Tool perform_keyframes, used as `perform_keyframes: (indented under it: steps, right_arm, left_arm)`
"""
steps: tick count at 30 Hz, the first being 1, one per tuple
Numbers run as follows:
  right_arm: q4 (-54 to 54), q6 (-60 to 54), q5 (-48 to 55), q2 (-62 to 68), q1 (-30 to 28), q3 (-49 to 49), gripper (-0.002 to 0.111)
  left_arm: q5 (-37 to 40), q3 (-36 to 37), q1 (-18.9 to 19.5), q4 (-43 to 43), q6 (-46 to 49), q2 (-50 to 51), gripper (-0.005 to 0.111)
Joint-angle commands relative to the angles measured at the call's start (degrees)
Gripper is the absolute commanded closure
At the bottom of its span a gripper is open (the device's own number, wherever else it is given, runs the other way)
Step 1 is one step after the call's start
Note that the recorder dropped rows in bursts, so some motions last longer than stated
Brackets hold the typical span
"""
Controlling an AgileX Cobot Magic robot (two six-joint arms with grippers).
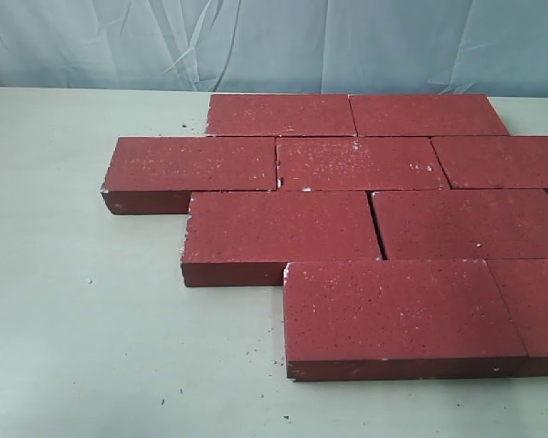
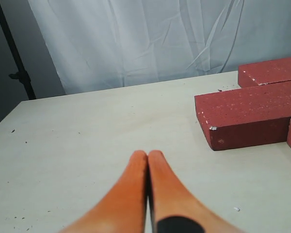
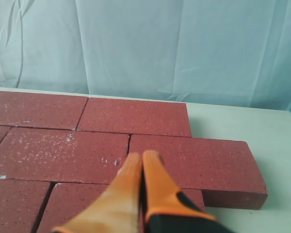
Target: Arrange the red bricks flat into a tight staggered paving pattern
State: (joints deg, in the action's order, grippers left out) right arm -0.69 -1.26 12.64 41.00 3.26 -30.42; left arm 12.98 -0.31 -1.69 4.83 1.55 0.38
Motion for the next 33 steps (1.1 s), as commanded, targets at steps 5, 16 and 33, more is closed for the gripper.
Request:
perform_keyframes:
  steps: [5,16,33]
  right_arm:
    - [0.2,-0.1,-0.8,-0.7,-0.3,0.3,0.109]
    - [-3.7,-0.2,-0.4,-8.5,-2.1,4.5,0.109]
    - [-4.9,1.3,-3.3,-31.3,-5.3,24.3,0.109]
  left_arm:
    - [-0.1,0.3,0.1,-0.1,-0.1,-0.4,0.107]
    - [-0.1,0.3,0.1,-0.1,-0.1,-0.4,0.107]
    - [-0.1,0.3,0.1,-0.1,-0.1,-0.4,0.107]
